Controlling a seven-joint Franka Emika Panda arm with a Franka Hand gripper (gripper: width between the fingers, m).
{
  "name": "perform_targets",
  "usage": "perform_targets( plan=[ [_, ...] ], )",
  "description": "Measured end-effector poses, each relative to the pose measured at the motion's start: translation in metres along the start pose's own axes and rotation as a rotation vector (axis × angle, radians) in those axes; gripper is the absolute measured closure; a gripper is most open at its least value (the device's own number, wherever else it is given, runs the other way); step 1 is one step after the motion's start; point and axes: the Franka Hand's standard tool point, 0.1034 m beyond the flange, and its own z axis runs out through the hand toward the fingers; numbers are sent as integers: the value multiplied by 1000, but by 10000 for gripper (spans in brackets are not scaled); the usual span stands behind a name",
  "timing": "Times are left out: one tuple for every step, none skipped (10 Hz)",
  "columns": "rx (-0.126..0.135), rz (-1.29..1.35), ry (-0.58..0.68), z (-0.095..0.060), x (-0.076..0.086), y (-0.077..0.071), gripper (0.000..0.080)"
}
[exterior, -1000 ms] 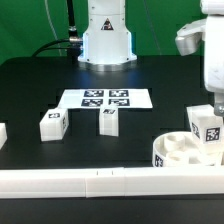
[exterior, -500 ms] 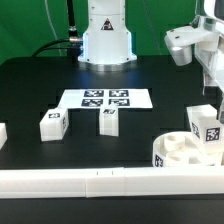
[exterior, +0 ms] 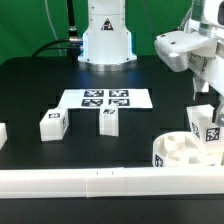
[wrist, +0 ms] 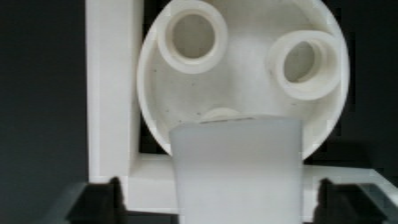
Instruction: Assemble stool
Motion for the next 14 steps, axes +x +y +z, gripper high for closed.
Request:
perform_targets(
  plan=[
    [3, 1, 0, 1, -1, -1, 405],
    [3, 4, -1, 1, -2, 0, 469],
    [3, 10, -1, 1, -2, 0, 469],
    [3, 39, -1, 1, -2, -1, 469],
    [3, 41, -1, 1, -3, -1, 469],
    [4, 120, 0, 1, -2, -1, 469],
    [6, 244, -1, 2, -2, -1, 469],
    [13, 378, -2, 2, -2, -2, 469],
    [21, 495, -4, 2, -1, -4, 469],
    [28, 574, -9, 2, -1, -4, 469],
    [35, 706, -12, 2, 0, -6, 469],
    [48, 842, -18, 3, 0, -8, 469],
    [58, 959, -12, 3, 1, -9, 469],
    [48, 1037, -6, 3, 3, -7, 469]
  ],
)
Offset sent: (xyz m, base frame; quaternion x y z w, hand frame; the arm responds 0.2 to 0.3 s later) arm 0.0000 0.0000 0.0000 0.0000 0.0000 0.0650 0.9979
